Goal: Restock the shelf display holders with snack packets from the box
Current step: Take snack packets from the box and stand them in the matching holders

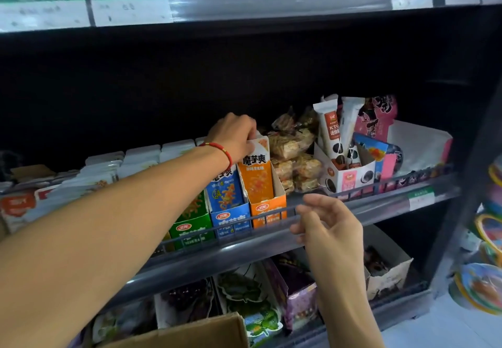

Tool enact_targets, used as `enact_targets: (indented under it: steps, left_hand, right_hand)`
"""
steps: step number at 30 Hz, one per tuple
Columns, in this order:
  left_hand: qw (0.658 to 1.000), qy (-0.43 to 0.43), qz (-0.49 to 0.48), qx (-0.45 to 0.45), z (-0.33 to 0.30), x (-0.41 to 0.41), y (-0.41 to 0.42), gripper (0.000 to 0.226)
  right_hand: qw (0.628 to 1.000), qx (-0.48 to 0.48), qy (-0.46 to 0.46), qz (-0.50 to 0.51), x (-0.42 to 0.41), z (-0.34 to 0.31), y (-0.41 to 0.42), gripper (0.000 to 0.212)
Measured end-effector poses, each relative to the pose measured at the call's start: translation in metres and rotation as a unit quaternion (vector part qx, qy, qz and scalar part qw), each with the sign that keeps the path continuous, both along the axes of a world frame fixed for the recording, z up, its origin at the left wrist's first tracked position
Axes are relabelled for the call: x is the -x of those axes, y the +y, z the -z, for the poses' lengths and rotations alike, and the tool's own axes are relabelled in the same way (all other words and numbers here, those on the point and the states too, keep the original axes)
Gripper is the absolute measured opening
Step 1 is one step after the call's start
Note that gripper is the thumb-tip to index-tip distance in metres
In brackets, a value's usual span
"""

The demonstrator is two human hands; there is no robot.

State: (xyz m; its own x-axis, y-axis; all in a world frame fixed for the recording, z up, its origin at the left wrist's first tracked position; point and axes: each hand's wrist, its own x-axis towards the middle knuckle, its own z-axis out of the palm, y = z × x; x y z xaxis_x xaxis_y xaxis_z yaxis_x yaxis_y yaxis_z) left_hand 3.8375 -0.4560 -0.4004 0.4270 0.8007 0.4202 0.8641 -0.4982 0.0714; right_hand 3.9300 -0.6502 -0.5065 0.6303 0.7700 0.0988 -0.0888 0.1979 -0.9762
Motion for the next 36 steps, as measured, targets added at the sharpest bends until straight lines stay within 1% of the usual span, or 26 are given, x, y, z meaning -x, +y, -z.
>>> enact_targets:
  steps: [3,6,7,8,10,12,17,19,22,24,27,29,31,33,34,35,36]
  left_hand:
    - [1.0,0.013,0.016,0.008,0.005,-0.003,0.001,0.014]
    - [0.999,0.037,0.021,-0.001,0.008,-0.001,0.005,0.04]
    - [0.998,0.051,0.022,-0.006,0.008,0.0,0.006,0.045]
    - [0.998,0.06,0.019,-0.011,0.008,0.001,0.005,0.044]
    - [0.997,0.066,0.008,-0.027,0.008,0.002,0.005,0.037]
    - [0.996,0.079,-0.011,-0.04,0.007,0.003,0.005,0.036]
    - [0.988,0.126,-0.068,-0.062,0.008,-0.003,0.01,0.048]
    - [0.986,0.131,-0.08,-0.061,0.01,-0.005,0.01,0.053]
    - [0.991,0.102,-0.068,-0.055,0.01,0.005,0.0,0.056]
    - [0.995,0.06,-0.031,-0.067,0.01,0.023,-0.016,0.046]
    - [0.996,-0.036,0.038,-0.079,0.022,0.067,-0.062,0.031]
    - [0.992,-0.088,0.075,-0.046,0.04,0.106,-0.104,0.029]
    - [0.988,-0.119,0.091,0.03,0.066,0.151,-0.145,0.029]
    - [0.983,-0.124,0.079,0.114,0.1,0.2,-0.177,0.029]
    - [0.98,-0.112,0.063,0.151,0.118,0.222,-0.188,0.032]
    - [0.977,-0.088,0.036,0.191,0.139,0.248,-0.2,0.036]
    - [0.972,-0.06,0.014,0.228,0.158,0.269,-0.206,0.038]
  right_hand:
    - [1.0,0.003,-0.007,-0.006,0.003,-0.001,0.001,0.024]
    - [1.0,0.005,-0.008,-0.008,0.005,-0.001,0.002,0.022]
    - [1.0,0.006,-0.007,-0.007,0.006,-0.002,0.002,0.021]
    - [1.0,0.006,-0.006,-0.005,0.006,-0.002,0.002,0.02]
    - [1.0,0.007,-0.006,-0.003,0.007,-0.003,0.002,0.02]
    - [1.0,0.012,-0.007,-0.005,0.007,-0.003,0.002,0.02]
    - [0.999,0.022,-0.022,-0.006,0.008,-0.004,0.001,0.02]
    - [0.999,0.026,-0.03,-0.005,0.009,-0.004,0.0,0.02]
    - [0.998,0.033,-0.052,-0.013,0.011,0.0,0.0,0.019]
    - [0.995,0.045,-0.079,-0.036,0.013,0.003,0.002,0.019]
    - [0.985,0.067,-0.121,-0.1,0.023,0.008,0.005,0.018]
    - [0.977,0.074,-0.143,-0.141,0.035,0.011,0.007,0.019]
    - [0.967,0.074,-0.168,-0.175,0.053,0.014,0.008,0.02]
    - [0.948,0.083,-0.218,-0.215,0.073,0.023,0.007,0.02]
    - [0.932,0.094,-0.257,-0.238,0.082,0.029,0.007,0.018]
    - [0.906,0.108,-0.305,-0.272,0.096,0.037,0.004,0.016]
    - [0.872,0.122,-0.357,-0.311,0.107,0.044,0.001,0.014]
